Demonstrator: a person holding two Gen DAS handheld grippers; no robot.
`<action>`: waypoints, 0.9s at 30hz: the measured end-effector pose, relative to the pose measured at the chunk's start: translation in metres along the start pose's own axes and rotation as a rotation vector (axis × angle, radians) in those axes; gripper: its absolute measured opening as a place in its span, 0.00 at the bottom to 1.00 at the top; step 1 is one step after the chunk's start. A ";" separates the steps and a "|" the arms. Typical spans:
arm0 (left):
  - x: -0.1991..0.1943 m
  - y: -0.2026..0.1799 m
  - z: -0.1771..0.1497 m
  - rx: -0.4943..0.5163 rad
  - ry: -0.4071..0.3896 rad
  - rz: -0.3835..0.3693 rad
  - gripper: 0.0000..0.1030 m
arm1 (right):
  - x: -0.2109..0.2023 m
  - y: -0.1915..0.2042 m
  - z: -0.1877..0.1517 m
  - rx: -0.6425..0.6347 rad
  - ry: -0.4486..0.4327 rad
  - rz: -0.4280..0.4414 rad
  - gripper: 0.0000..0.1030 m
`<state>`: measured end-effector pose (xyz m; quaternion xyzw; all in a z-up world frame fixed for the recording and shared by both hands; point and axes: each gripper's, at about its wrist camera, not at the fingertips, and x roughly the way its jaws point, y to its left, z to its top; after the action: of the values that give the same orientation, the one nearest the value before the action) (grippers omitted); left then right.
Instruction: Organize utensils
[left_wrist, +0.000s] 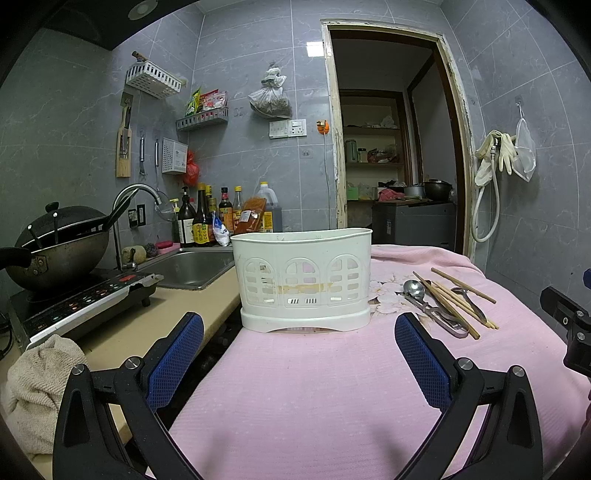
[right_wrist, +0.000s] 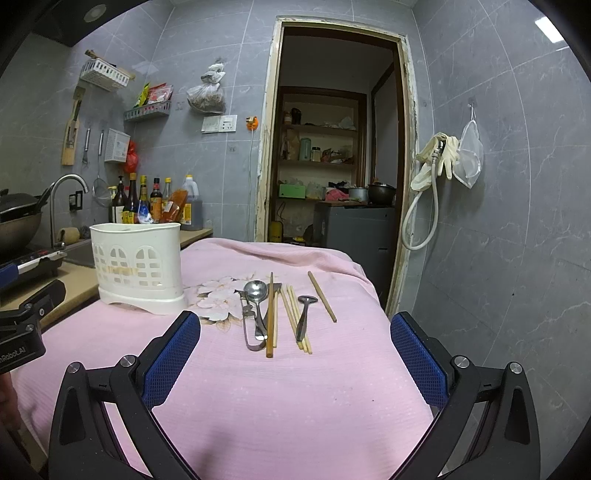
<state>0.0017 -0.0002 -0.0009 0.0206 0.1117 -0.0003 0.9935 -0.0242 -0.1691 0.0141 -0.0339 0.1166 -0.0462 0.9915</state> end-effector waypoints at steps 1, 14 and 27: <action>0.000 0.000 0.000 0.000 -0.001 0.001 0.99 | 0.001 -0.001 0.000 -0.001 0.001 0.000 1.00; 0.000 0.000 0.000 0.000 0.001 -0.001 0.99 | 0.001 -0.001 0.000 0.003 0.004 0.002 1.00; 0.000 -0.001 -0.001 0.000 0.002 -0.001 0.99 | 0.003 0.000 -0.002 0.007 0.013 0.007 1.00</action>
<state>0.0017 -0.0007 -0.0020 0.0205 0.1126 -0.0009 0.9934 -0.0213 -0.1693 0.0113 -0.0296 0.1232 -0.0435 0.9910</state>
